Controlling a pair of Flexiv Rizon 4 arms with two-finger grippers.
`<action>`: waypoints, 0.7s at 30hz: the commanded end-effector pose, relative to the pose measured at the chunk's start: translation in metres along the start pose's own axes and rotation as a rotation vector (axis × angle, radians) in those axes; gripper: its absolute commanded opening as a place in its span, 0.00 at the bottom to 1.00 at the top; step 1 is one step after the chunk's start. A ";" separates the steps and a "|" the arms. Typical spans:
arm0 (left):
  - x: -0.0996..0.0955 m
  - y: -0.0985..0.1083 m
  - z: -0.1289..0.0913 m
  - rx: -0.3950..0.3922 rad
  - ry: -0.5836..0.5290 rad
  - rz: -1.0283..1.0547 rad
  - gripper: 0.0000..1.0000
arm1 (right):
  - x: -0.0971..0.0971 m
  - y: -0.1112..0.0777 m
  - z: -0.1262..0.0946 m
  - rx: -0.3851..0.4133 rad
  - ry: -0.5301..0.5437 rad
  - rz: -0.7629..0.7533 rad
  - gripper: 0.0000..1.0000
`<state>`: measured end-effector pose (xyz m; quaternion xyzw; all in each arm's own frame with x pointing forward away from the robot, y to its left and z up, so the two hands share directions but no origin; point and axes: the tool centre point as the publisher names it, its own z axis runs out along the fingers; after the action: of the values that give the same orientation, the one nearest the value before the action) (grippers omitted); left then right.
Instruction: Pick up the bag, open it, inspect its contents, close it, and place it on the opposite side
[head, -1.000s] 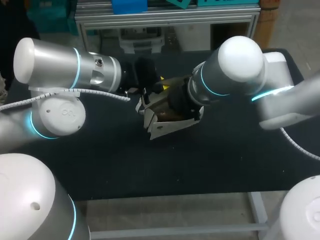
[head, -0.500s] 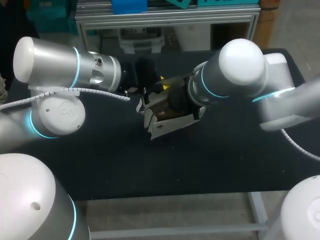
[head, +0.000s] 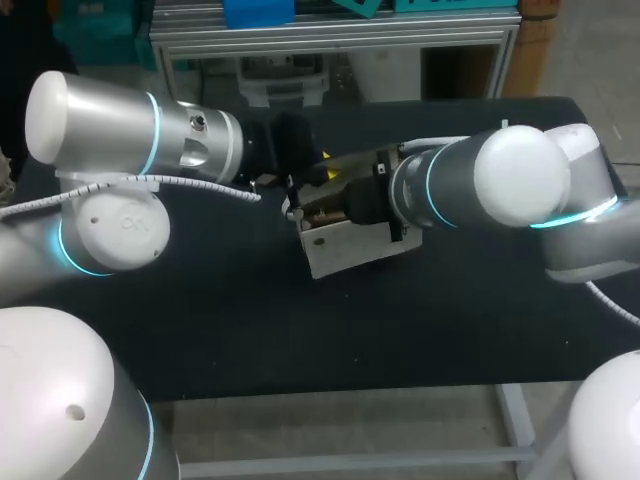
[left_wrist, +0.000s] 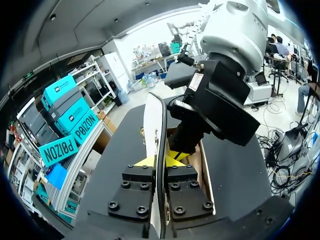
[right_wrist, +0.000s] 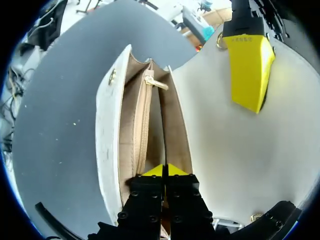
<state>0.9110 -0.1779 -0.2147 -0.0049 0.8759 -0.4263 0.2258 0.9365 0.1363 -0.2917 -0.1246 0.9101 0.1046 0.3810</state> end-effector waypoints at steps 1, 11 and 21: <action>0.005 -0.004 0.001 -0.019 -0.008 0.005 0.00 | -0.003 0.003 -0.029 0.003 -0.136 0.008 0.00; 0.012 -0.009 -0.002 -0.038 -0.015 0.015 0.00 | -0.007 0.004 -0.043 -0.001 -0.171 0.012 0.00; 0.014 -0.007 -0.006 -0.042 -0.018 0.003 0.00 | -0.004 0.003 -0.040 -0.014 -0.140 0.025 0.28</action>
<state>0.8964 -0.1807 -0.2112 -0.0122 0.8837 -0.4059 0.2328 0.9119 0.1304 -0.2578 -0.1136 0.9053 0.1143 0.3930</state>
